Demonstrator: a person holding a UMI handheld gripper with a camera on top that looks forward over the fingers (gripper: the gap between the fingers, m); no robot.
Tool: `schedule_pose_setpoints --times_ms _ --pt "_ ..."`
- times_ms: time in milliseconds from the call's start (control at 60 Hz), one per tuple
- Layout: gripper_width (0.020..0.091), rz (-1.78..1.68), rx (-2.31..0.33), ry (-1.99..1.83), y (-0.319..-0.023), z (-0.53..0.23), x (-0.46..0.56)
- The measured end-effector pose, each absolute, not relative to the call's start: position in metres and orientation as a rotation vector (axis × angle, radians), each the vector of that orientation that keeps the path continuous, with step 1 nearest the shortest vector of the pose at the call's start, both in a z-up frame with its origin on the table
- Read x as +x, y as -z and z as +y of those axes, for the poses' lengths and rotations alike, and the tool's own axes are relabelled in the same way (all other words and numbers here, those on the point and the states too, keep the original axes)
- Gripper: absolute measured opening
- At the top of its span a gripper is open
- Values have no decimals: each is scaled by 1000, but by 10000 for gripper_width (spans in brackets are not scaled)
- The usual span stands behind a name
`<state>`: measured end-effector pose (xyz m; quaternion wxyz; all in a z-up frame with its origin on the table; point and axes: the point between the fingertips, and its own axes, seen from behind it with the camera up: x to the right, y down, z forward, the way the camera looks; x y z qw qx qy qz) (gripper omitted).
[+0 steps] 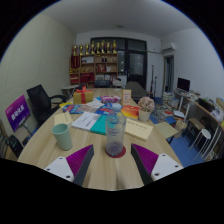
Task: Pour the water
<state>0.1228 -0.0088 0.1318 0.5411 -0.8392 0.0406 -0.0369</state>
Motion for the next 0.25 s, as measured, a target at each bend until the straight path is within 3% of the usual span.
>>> schedule_pose_setpoints --times_ms 250 --pt "834 75 -1943 176 -217 -116 44"
